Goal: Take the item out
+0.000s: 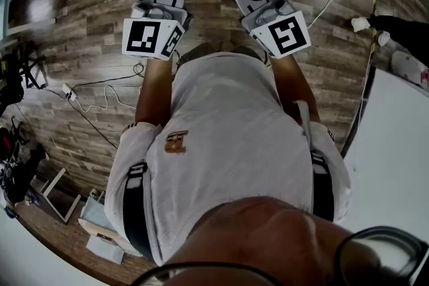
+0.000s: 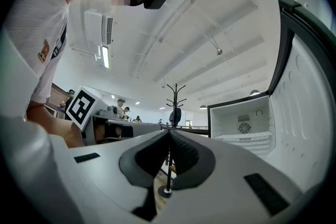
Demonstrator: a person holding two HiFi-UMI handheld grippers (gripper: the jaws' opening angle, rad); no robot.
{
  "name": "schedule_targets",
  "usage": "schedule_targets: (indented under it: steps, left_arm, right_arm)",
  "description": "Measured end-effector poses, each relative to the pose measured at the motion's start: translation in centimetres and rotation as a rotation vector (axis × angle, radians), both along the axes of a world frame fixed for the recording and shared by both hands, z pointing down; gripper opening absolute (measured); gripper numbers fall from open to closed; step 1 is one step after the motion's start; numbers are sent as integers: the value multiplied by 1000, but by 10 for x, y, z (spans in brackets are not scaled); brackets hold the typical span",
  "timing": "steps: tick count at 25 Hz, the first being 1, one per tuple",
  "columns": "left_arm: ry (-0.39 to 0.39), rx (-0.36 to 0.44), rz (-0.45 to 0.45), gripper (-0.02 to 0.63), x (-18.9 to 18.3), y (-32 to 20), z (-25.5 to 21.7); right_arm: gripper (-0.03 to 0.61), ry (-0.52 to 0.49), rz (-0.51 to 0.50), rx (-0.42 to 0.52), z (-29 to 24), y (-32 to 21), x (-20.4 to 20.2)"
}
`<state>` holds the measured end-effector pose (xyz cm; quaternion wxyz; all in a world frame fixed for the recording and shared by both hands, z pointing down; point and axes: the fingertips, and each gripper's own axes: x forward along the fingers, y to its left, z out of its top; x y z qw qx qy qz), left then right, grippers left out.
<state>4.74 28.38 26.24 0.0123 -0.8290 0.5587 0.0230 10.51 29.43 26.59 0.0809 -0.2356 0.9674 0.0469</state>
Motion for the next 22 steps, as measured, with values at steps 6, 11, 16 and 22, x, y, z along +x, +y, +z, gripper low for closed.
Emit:
schedule_targets:
  steps: [6, 11, 16, 22]
  left_arm:
    - [2, -5, -41, 18, 2, -10, -10]
    - [15, -18, -69, 18, -4, -28, -9]
    - [7, -16, -68, 18, -7, -45, 9]
    - [17, -16, -43, 18, -17, -83, 31]
  right_arm:
    - [34, -5, -25, 34, -15, -8, 4]
    - [34, -1, -33, 25, -12, -20, 4]
    - [34, 3, -25, 25, 9, -34, 1]
    - [34, 12, -2, 31, 26, -72, -11]
